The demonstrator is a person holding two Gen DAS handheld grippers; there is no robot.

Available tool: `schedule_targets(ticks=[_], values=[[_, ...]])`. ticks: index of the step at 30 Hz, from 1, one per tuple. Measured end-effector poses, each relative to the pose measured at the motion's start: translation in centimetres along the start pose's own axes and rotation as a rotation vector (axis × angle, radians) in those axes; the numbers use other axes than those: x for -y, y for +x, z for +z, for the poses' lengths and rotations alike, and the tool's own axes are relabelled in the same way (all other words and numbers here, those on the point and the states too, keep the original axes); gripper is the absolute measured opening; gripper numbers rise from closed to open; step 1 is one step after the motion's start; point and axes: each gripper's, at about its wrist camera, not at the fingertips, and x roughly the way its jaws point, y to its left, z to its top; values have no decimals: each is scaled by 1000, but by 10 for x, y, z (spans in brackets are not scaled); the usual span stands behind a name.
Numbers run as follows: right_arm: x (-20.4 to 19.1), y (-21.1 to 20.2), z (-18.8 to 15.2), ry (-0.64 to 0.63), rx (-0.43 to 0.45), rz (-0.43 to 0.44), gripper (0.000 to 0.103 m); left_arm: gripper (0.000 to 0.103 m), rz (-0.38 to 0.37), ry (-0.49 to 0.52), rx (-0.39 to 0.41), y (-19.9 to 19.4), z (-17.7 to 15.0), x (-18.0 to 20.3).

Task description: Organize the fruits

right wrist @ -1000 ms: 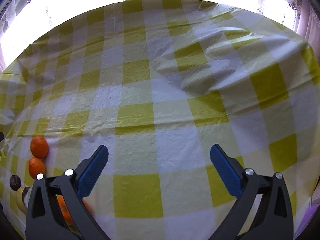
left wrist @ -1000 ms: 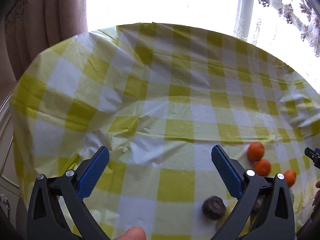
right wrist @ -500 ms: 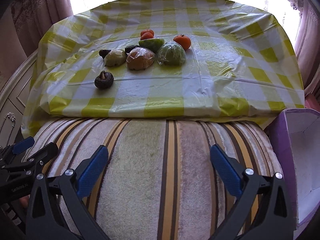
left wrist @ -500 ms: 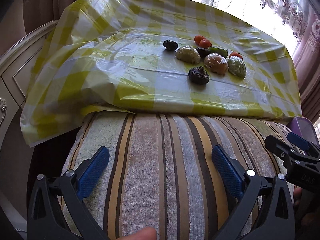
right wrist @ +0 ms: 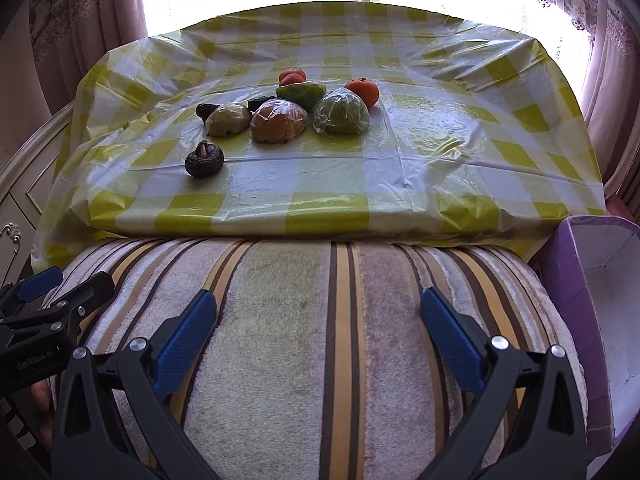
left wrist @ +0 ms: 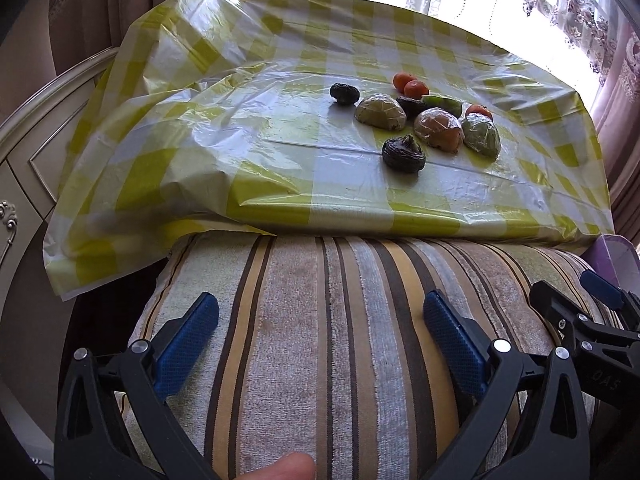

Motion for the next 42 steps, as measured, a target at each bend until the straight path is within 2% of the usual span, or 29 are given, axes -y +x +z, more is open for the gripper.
schedule_targets(ticks=[3,9,14,23,30,42], values=[[2,0,0,6,0,9,102,99,-4,-3,-13,0,3,0],[3,1,1,10,0,21,102,99,-13,76,-2,-3,7,15],[1,2,1,8,-2,13,102,99,-52,43,-12,3,4,9],[1,1,-1,10,1,4,102,99,-61,46,-4,3,2,11],[-2,3,1,3,6,16,102,99,-20,44,10,0,2,11],[-8,1,-1,-6,1,1,102,99,-17,46,14,2,4,7]])
